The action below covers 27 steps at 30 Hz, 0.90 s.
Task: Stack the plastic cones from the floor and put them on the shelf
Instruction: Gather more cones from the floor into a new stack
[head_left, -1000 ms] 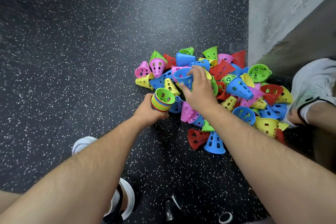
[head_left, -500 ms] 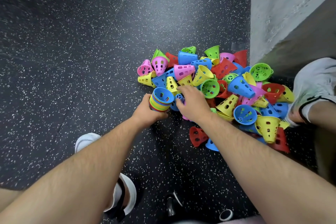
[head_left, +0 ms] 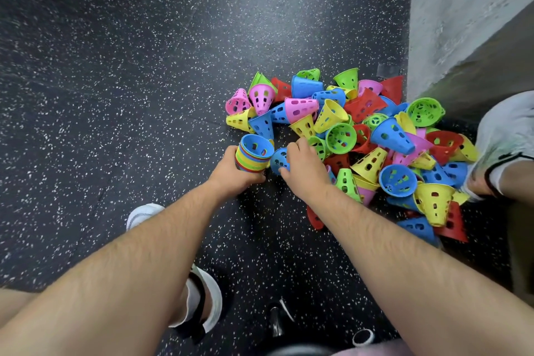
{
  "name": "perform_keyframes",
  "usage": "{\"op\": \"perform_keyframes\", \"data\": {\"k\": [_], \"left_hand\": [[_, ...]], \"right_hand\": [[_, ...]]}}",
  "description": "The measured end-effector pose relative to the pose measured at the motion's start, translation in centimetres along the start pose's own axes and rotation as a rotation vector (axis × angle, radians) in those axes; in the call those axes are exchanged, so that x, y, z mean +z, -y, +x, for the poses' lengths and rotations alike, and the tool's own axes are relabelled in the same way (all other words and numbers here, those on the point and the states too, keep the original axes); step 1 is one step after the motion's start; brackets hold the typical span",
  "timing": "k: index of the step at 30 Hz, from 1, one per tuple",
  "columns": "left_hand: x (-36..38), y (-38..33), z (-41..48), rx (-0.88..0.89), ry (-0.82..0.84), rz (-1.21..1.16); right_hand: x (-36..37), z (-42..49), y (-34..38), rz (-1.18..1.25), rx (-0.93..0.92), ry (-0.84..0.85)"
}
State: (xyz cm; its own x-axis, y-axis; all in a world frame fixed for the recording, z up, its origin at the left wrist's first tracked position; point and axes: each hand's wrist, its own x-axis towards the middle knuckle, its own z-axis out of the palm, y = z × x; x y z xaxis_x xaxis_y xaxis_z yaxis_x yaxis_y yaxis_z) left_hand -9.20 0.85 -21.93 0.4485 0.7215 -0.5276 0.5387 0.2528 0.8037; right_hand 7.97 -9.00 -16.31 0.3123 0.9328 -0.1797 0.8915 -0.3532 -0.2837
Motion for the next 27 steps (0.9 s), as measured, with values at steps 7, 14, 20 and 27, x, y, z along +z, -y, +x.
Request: {"op": "perform_keyframes", "data": {"k": [7, 14, 20, 27], "left_hand": [[-0.2, -0.6, -0.8, 0.013, 0.023, 0.017], [-0.5, -1.9, -2.7, 0.006, 0.006, 0.051], [-0.3, -2.4, -3.0, -0.024, 0.056, 0.037], [-0.2, -1.9, -2.9, -0.019, 0.032, 0.022]], "right_hand": [[1.1, -0.7, 0.5, -0.021, 0.094, 0.28], [-0.6, -0.1, -0.7, 0.279, 0.129, -0.01], [-2.6, 0.2, -1.0, 0.64, 0.111, -0.327], [-3.1, -0.3, 1.0, 0.72, -0.036, -0.173]]}}
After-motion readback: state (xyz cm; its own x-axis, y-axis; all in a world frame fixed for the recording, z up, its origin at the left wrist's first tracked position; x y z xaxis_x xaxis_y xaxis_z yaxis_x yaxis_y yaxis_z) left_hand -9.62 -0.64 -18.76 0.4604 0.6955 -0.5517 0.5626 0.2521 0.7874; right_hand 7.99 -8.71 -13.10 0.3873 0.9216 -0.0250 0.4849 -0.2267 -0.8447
